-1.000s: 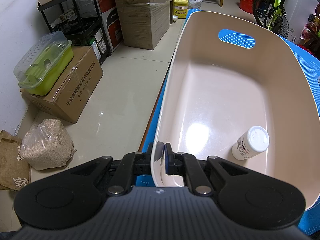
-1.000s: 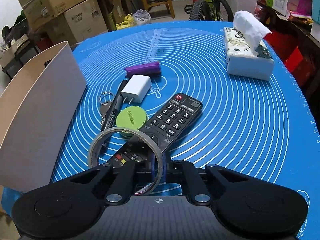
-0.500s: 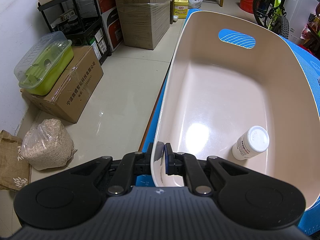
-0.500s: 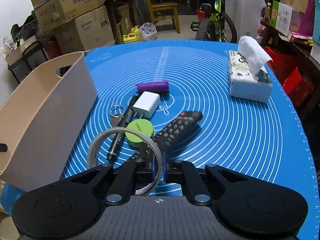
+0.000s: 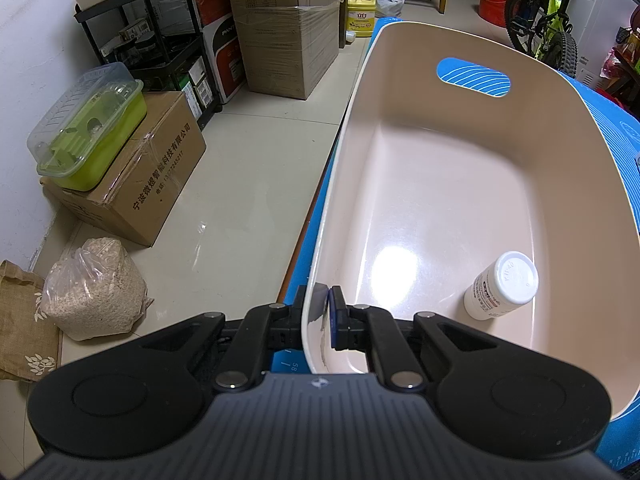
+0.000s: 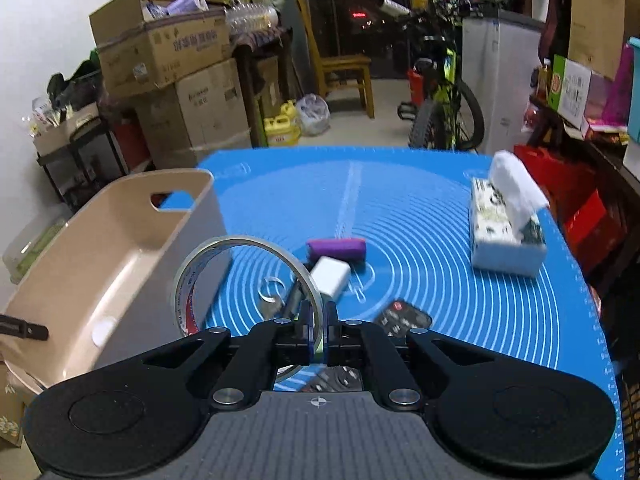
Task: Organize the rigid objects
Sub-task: 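Lift the tape roll with the right gripper and carry it over the basket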
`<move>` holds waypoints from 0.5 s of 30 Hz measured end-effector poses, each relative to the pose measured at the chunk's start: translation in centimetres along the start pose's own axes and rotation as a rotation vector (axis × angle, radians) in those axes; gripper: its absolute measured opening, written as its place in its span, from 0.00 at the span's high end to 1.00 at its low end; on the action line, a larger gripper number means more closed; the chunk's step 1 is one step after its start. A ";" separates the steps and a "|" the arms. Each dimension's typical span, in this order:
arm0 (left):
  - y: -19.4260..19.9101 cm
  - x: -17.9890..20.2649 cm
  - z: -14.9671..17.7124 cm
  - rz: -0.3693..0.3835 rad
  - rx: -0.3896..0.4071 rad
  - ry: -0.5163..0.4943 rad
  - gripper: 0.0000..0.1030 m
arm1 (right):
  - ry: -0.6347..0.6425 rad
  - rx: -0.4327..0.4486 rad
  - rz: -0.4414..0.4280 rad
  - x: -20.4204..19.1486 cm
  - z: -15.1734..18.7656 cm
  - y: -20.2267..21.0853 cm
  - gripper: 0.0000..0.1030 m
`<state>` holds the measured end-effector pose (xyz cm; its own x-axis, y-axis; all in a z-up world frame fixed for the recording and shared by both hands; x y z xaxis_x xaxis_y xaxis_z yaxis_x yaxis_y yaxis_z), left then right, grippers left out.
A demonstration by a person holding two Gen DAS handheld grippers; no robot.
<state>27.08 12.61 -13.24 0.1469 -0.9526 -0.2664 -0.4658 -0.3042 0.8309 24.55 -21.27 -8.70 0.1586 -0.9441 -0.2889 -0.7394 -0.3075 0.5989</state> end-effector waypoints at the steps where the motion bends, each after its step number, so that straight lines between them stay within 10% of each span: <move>1: 0.0 0.0 0.0 0.000 0.000 0.000 0.89 | 0.003 0.012 -0.007 -0.4 -0.4 0.2 0.85; 15: 0.1 -0.1 -0.1 -0.002 0.000 -0.002 0.89 | 0.119 0.096 -0.164 -10.3 -6.6 -1.6 0.85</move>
<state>27.09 12.66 -13.09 0.1457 -0.9520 -0.2692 -0.4654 -0.3061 0.8305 28.40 -11.77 -1.80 0.3538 -0.8913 -0.2835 -0.7553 -0.4510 0.4755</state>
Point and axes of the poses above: each gripper's, at about its wrist camera, not at the fingertips, and y roughly against the way its jaws point, x to its right, z to its underside, the point moved 9 cm from there along -y, roughly the way its jaws point, and after that the axes turned 15 degrees about -z, right-handed, at the moved point
